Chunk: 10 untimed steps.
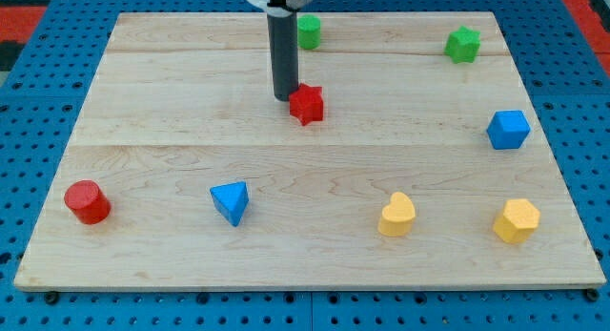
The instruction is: Move the red star to the bottom center
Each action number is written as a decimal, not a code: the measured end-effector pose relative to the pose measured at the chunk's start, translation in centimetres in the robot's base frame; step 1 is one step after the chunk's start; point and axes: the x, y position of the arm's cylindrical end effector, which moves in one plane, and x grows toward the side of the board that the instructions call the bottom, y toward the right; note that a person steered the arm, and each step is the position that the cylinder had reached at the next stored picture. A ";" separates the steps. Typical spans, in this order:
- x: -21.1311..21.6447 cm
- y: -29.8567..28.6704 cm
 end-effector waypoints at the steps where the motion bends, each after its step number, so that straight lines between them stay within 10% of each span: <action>1: -1.9 0.0; 7: 4.4 4.0; 10: 14.9 2.0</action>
